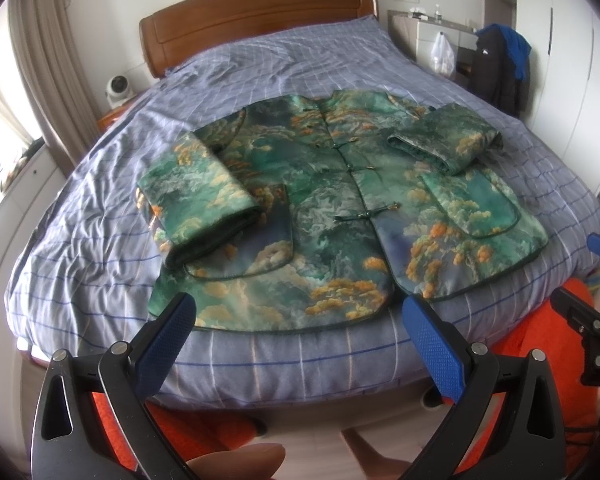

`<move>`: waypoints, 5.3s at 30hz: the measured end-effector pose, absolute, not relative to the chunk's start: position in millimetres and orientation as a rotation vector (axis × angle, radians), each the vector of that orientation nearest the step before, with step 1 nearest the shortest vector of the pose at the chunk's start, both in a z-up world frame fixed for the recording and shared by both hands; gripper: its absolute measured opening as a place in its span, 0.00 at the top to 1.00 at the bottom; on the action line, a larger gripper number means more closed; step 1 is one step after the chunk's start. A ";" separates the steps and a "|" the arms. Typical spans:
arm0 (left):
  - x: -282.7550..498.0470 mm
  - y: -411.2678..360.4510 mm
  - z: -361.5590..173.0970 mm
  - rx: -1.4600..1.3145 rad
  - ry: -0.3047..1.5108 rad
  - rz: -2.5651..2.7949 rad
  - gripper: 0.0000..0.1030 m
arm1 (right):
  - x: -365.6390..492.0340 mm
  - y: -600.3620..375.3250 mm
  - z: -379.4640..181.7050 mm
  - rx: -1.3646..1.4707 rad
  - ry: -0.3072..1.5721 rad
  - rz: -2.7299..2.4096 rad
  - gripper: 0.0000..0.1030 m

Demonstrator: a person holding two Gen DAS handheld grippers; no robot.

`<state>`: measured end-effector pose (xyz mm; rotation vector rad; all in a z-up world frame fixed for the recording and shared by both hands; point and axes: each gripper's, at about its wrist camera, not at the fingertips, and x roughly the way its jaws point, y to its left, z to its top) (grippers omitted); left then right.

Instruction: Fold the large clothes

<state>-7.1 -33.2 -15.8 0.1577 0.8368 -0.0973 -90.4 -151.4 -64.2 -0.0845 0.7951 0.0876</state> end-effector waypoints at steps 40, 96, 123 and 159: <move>-10.3 -38.8 -20.7 0.153 0.862 -0.094 0.00 | -91.5 -154.3 -67.1 -0.071 0.792 0.079 0.00; 8.6 137.6 -104.6 -0.037 1.152 -0.020 0.41 | -10.5 -330.2 -157.7 0.177 1.130 0.037 0.45; -2.0 109.6 -40.4 -0.039 0.967 0.029 0.33 | 158.7 -503.5 -27.7 -0.091 0.719 -0.444 0.86; 94.1 436.2 -32.1 -0.326 0.847 0.797 0.49 | -9.5 -270.9 -129.1 0.016 0.659 -0.052 0.37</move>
